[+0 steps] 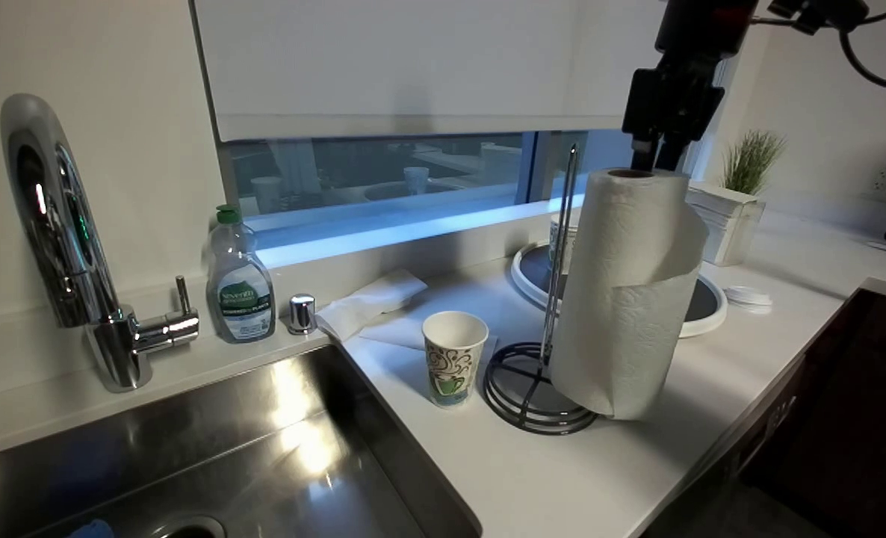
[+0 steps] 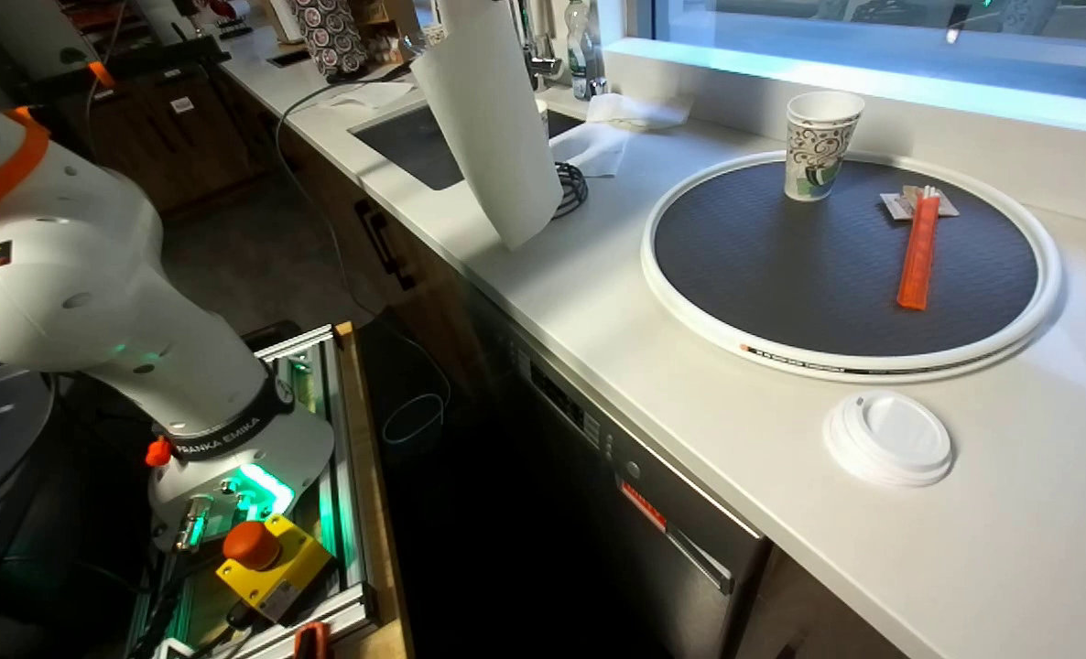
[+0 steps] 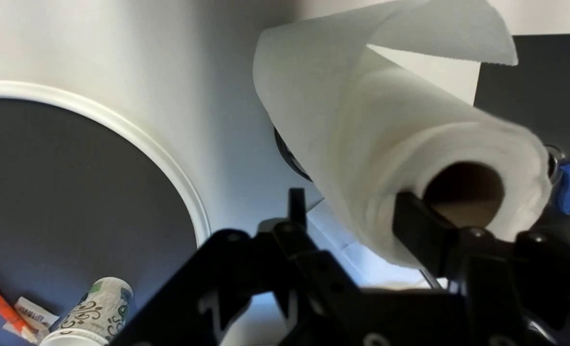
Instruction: Put the paper towel roll on the silver holder.
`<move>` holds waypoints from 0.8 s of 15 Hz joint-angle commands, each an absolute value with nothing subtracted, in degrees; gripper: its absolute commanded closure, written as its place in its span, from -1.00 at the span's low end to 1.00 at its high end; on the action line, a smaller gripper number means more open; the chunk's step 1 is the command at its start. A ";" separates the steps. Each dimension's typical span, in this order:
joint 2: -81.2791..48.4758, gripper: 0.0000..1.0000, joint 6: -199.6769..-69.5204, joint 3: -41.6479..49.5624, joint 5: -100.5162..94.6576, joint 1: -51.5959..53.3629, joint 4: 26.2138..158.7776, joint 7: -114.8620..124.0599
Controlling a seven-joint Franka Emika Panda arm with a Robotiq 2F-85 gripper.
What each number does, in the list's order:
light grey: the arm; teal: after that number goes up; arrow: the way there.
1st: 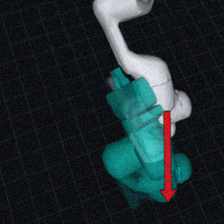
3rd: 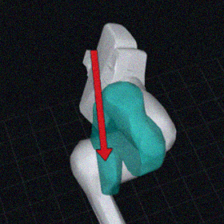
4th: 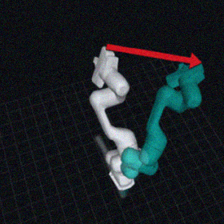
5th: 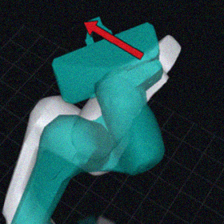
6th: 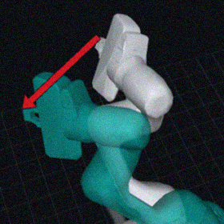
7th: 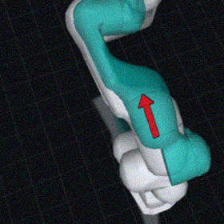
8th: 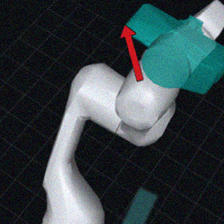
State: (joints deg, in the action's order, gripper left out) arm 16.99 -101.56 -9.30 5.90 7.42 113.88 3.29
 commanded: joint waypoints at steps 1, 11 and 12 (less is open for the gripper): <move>18.16 -0.72 -102.65 -8.55 8.11 7.98 114.13 2.63; 21.45 -1.00 -100.98 -7.49 9.26 7.64 112.26 2.68; 22.08 -1.00 -100.64 -7.36 9.24 7.66 112.23 2.60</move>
State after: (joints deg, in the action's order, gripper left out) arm 19.93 -101.88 -7.99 8.17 7.53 111.82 3.21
